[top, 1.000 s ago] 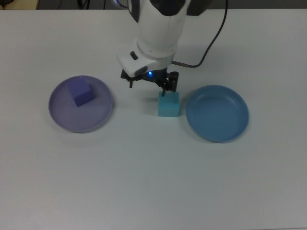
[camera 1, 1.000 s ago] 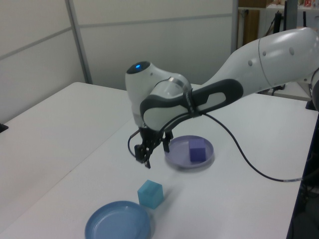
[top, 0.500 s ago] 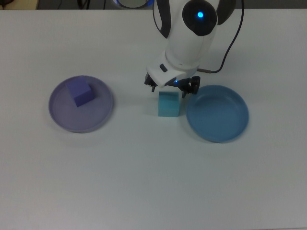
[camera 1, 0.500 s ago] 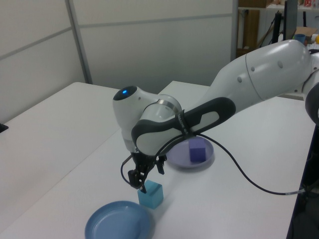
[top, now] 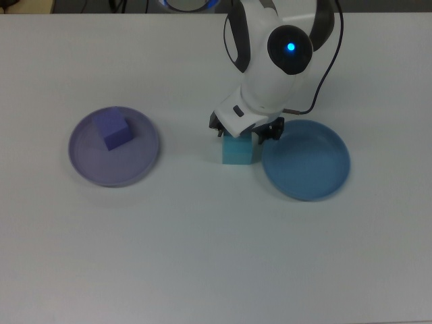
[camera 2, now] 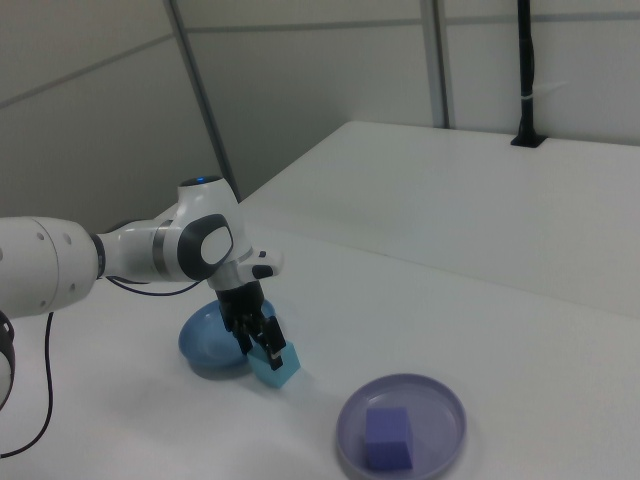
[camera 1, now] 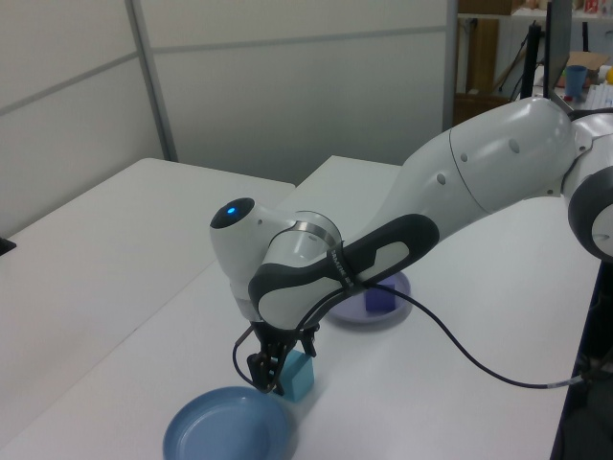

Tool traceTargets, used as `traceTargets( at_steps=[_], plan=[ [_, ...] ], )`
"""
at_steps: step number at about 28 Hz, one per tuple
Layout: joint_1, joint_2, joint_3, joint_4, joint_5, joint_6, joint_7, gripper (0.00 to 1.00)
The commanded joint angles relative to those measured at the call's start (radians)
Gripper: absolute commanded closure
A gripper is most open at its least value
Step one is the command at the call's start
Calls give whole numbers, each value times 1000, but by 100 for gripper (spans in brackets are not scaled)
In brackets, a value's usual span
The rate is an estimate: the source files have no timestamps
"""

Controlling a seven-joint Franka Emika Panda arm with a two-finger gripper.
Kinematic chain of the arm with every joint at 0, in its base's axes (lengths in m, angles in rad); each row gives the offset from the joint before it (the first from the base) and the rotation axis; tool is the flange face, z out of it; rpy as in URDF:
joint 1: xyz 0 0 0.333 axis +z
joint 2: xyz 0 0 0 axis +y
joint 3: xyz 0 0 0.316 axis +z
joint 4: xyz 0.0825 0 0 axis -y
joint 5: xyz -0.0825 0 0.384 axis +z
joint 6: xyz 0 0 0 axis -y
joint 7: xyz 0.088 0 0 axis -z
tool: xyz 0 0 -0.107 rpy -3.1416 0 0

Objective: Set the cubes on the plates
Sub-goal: 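Close the gripper on the cyan cube and lift it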

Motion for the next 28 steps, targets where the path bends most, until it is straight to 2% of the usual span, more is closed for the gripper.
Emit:
traceTargets(
  at_steps=[1, 2, 4, 5, 11, 20, 28],
  plan=[
    [7, 3, -7, -13, -20, 36, 15, 22],
    [7, 4, -7, -13, -20, 37, 14, 39],
    [5, 4, -7, -13, -23, 39, 14, 94],
    [5, 6, -7, -13, -25, 40, 17, 100],
    [5, -3, -7, -10, -25, 37, 18, 100],
    [-15, -80, -19, -7, -21, 25, 12, 100],
    [8, -78, -5, 21, -15, 26, 66, 100]
  ],
)
